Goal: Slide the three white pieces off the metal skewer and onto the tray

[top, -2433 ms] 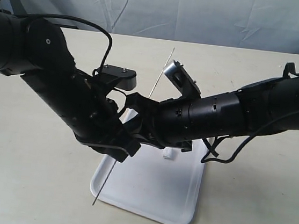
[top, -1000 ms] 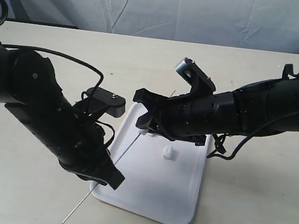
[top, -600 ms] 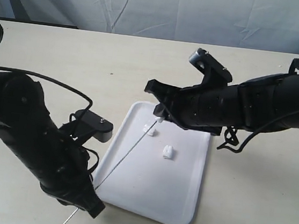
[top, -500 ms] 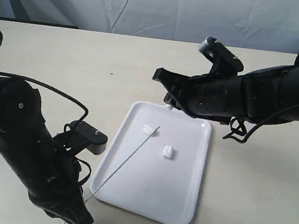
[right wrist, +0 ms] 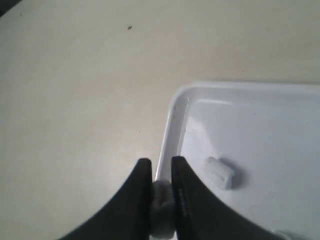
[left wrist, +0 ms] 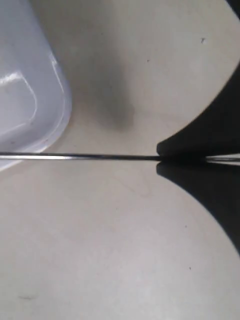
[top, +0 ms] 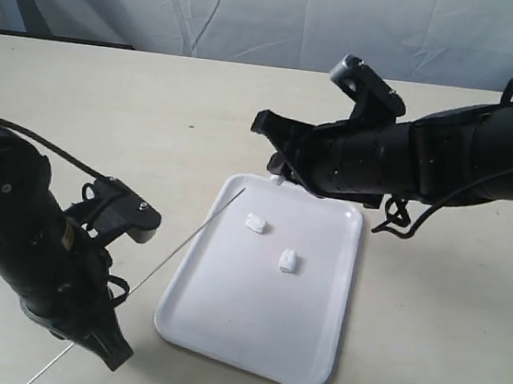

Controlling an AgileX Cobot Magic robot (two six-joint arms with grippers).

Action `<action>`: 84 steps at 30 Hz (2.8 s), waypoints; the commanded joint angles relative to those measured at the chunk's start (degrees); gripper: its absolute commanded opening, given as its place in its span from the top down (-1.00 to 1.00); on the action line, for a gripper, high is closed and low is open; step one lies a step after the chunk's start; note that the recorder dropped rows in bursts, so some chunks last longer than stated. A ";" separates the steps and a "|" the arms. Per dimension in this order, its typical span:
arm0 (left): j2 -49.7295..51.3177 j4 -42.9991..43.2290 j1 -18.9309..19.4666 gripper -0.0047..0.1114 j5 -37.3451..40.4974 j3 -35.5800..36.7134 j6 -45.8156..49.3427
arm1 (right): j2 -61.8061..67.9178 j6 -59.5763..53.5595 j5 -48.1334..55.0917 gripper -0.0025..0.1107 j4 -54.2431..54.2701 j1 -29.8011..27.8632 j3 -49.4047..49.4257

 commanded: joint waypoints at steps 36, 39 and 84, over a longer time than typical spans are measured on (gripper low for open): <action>18.11 -12.04 -0.18 0.92 9.02 -25.21 6.05 | -22.23 3.49 -0.94 0.31 -19.45 2.53 -0.21; 21.40 -14.85 -0.18 0.92 9.99 -27.67 7.12 | -23.45 3.49 -0.02 0.31 -21.51 2.53 -0.21; -2.25 14.18 -0.07 0.11 4.68 -25.93 -7.24 | -53.19 45.01 23.80 0.31 -97.54 -15.66 -0.21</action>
